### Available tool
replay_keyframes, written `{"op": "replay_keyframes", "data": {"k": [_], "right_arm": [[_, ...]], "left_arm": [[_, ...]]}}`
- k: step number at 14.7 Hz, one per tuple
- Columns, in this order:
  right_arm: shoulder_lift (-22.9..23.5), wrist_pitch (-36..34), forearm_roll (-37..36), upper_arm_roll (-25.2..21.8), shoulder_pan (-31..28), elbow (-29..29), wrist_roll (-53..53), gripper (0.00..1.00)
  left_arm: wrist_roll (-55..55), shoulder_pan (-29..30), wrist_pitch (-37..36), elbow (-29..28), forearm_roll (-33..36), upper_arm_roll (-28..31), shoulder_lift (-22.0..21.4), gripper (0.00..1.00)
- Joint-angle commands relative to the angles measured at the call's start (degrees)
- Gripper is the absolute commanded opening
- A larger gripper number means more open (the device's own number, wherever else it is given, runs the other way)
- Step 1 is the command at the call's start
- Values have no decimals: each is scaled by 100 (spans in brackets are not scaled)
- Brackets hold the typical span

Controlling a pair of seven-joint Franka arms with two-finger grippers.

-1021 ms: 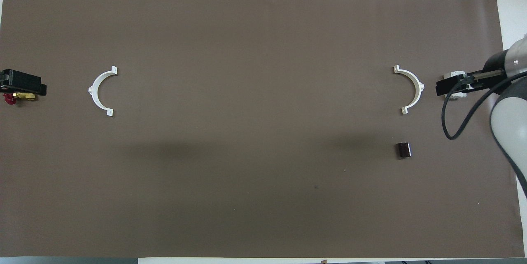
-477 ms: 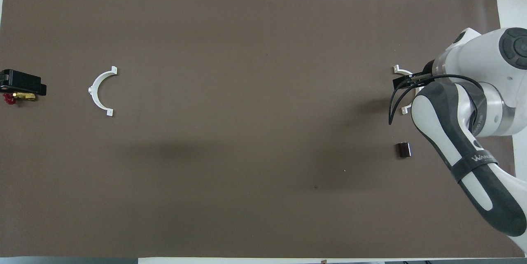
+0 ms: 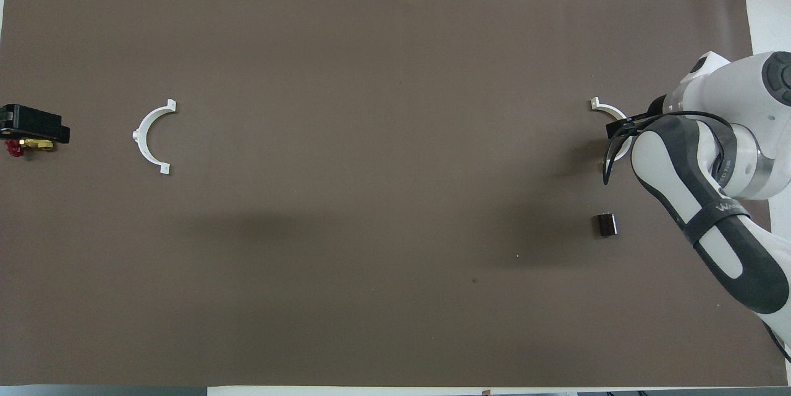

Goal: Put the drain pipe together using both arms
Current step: 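Lower the right gripper and grasp the white half-ring, then carry the half-ring with the right gripper to the table center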

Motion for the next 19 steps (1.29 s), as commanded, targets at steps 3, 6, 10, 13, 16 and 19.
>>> {"op": "replay_keyframes", "data": {"k": [3, 6, 10, 13, 16, 19], "right_arm": [[364, 183, 136, 52, -155, 289, -636, 71], [479, 201, 136, 52, -243, 360, -681, 69], [505, 218, 435, 52, -208, 308, -690, 64], [505, 428, 435, 43, -234, 255, -891, 55], [619, 552, 435, 43, -322, 255, -1129, 54], [619, 553, 435, 43, -278, 246, -1103, 29]], "left_arm": [[77, -14, 23, -149, 23, 22, -138, 100], [77, -14, 23, -149, 23, 22, -129, 100], [77, -14, 23, -149, 23, 22, -138, 100], [77, -14, 15, -149, 23, 22, -138, 100], [77, -14, 23, -149, 23, 22, -129, 100], [77, -14, 23, -149, 23, 22, -138, 100]]}}
